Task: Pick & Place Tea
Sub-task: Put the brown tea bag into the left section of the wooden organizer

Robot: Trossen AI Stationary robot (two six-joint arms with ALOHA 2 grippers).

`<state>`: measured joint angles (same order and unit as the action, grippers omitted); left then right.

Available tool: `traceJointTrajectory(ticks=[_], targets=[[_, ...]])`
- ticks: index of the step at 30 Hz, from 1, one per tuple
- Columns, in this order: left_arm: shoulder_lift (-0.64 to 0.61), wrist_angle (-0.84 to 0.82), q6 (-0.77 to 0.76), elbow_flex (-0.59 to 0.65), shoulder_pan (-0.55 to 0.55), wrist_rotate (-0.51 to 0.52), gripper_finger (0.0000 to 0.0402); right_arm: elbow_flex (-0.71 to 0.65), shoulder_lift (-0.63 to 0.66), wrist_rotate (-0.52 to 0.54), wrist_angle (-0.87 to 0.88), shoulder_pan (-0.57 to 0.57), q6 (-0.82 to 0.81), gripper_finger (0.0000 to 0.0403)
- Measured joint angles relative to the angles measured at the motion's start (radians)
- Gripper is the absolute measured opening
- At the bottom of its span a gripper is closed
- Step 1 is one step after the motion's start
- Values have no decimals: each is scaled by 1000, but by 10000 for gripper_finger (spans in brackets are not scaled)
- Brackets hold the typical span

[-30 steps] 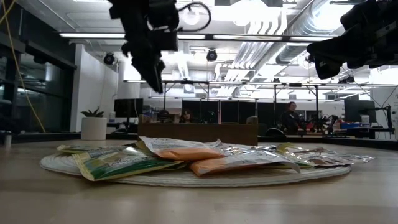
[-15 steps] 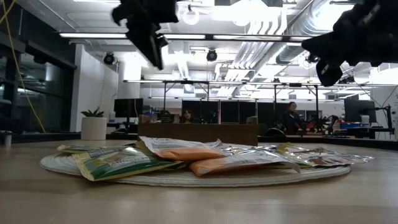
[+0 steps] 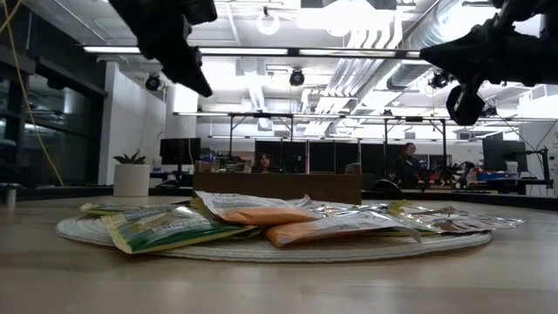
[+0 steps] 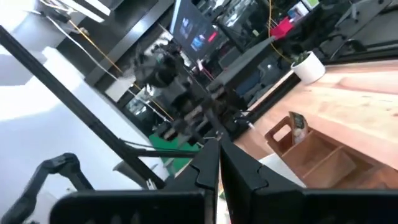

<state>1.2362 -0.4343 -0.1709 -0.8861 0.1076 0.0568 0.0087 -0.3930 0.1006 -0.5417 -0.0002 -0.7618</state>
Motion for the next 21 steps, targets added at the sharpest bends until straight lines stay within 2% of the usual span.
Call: traceJointTrajectory(ticks=[4,10,15,21], targets=[[-2,154,-85,77,72,3,163,24,-8,-27,31,0,18,12],[-2,225,-149,131,154,92,163,145,-52,-123,102,1,55,12],[-2,220,-151,134,179,116,163,365,-138,-137,434,1,138,12],[-2,168,-129,134,203,123,163,610,-309,-169,888,1,69,12]])
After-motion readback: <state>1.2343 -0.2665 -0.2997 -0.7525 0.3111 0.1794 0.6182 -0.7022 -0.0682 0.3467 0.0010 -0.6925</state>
